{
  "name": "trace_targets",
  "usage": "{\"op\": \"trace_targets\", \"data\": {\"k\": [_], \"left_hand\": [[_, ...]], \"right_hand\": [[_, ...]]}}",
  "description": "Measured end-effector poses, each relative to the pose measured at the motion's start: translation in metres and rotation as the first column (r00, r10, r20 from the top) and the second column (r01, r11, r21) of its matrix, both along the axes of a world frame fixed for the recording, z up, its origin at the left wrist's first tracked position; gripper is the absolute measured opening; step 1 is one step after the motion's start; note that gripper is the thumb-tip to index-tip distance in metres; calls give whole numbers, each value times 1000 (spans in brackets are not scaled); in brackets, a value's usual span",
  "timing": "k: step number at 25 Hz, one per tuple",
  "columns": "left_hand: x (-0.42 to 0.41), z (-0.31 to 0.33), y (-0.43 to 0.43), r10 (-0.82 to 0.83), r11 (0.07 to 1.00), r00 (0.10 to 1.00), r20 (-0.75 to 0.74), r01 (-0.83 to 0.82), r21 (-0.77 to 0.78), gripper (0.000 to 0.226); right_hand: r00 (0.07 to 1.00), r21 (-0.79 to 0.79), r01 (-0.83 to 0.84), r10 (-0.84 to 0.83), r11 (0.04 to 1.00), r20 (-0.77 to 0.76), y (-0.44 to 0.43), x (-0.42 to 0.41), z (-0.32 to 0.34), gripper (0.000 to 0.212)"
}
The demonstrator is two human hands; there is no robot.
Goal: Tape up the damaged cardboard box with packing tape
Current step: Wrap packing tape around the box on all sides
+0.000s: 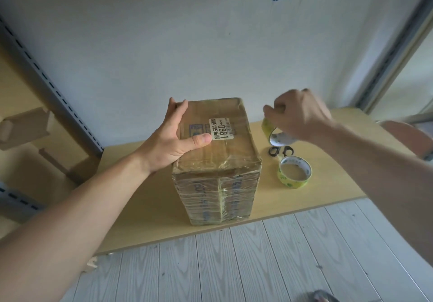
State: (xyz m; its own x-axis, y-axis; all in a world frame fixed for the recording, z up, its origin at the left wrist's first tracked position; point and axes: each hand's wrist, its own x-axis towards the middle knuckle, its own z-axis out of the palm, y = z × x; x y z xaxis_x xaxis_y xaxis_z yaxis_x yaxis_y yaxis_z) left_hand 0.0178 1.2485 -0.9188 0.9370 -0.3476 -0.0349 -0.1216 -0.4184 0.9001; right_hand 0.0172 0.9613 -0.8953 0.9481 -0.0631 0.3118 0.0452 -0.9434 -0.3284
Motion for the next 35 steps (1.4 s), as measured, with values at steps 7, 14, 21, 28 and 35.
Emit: {"op": "trace_targets", "data": {"k": [7, 14, 21, 28, 35], "left_hand": [[-7, -2, -2, 52, 980, 998, -44, -60, -192, 98], [-21, -7, 60, 87, 905, 974, -211, -166, -392, 63], [-60, -50, 121, 482, 876, 876, 2, -482, 28, 26], [-37, -50, 124, 137, 973, 949, -284, -182, -140, 82], [-14, -68, 90, 113, 949, 987, 117, -142, 281, 87]], "right_hand": [[999, 342, 48, -53, 939, 5, 36, -10, -67, 52], [987, 642, -124, 159, 756, 4, 53, -22, -43, 55], [897, 833, -270, 441, 484, 34, 149, -7, -22, 65], [922, 716, -224, 382, 661, -64, 215, -4, -57, 49], [900, 620, -238, 409, 748, -148, 208, 2, -51, 64]]}}
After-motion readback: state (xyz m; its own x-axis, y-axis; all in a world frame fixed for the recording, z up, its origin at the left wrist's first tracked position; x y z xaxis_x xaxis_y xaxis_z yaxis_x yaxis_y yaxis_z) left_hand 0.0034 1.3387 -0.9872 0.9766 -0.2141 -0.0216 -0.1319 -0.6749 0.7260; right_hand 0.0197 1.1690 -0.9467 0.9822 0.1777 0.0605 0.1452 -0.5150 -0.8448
